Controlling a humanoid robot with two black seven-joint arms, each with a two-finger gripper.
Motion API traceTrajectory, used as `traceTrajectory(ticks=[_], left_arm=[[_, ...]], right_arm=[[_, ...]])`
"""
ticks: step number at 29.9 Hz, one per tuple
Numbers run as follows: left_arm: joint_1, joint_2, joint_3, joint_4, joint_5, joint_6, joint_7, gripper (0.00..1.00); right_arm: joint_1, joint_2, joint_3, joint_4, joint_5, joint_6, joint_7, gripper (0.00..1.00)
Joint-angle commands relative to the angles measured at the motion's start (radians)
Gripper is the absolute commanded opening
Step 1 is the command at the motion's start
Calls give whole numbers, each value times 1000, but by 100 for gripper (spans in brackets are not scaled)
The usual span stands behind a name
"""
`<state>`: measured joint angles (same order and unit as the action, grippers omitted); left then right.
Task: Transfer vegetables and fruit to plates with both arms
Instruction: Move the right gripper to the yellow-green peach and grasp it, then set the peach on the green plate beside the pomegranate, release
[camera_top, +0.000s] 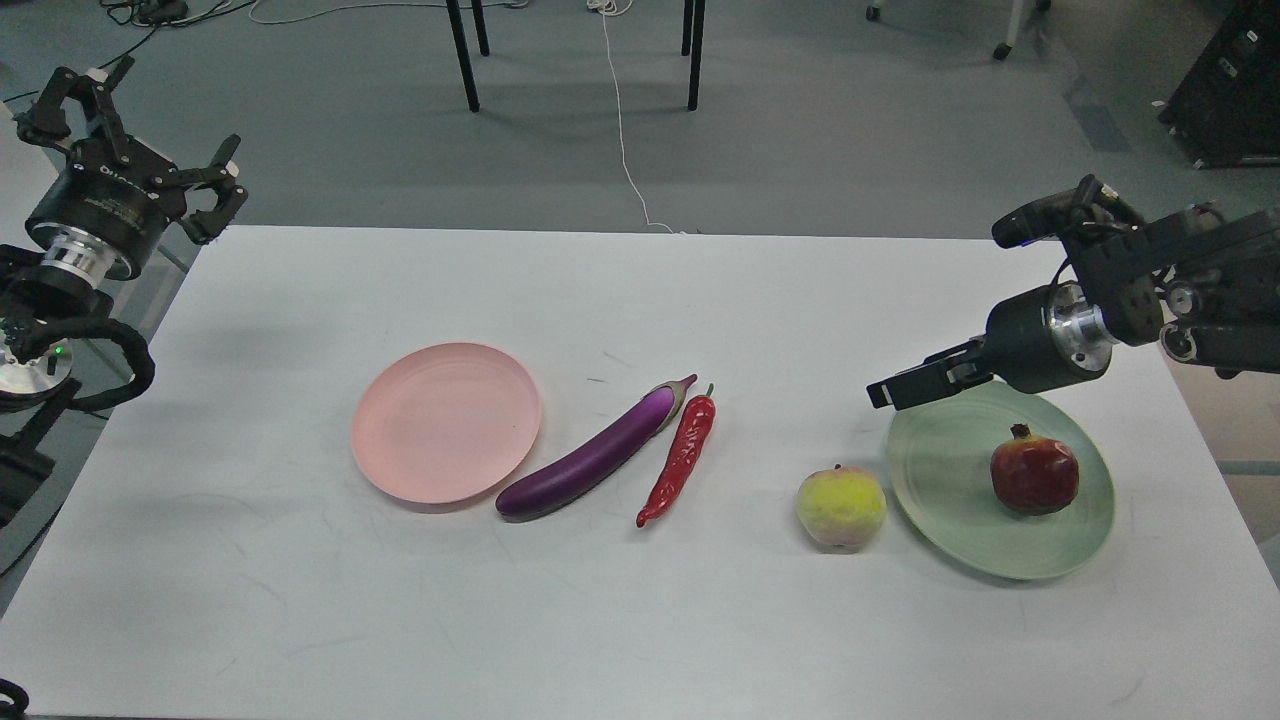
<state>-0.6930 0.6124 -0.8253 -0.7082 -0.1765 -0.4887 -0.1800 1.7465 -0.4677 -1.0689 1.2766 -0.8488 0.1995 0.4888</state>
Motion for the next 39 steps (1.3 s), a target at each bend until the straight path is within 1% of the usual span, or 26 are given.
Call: traceTrajectory(ticks=[1, 5, 9, 13, 16, 23, 25, 29, 33, 39], left_arm=[[0, 0, 2, 1, 0, 0, 0, 98], [0, 0, 2, 1, 0, 0, -3, 98], [1, 1, 2, 1, 0, 0, -4, 98], [1, 6, 2, 1, 0, 0, -4, 98], [1, 7, 2, 1, 0, 0, -4, 98], [3, 6, 2, 1, 0, 0, -4, 98], [4, 4, 2, 1, 0, 0, -6, 98], [4, 3, 2, 1, -1, 0, -4, 98], [3, 4, 2, 1, 0, 0, -4, 98], [4, 3, 2, -1, 0, 0, -4, 98]], right_arm=[[-18, 61, 0, -2, 4, 0, 0, 90], [-38, 125, -12, -3, -10, 0, 0, 90], [-58, 178, -65, -26, -4, -2, 0, 90], [-79, 199, -68, -33, -4, -5, 0, 89], [-96, 215, -68, -36, -4, -5, 0, 83], [-99, 233, -68, -48, -9, -11, 0, 57], [-87, 230, -68, -46, -9, -11, 0, 53], [-30, 209, -60, -40, 5, -9, 0, 52], [24, 129, -63, -36, -1, -6, 0, 53], [16, 34, -118, -34, -51, -5, 0, 54]])
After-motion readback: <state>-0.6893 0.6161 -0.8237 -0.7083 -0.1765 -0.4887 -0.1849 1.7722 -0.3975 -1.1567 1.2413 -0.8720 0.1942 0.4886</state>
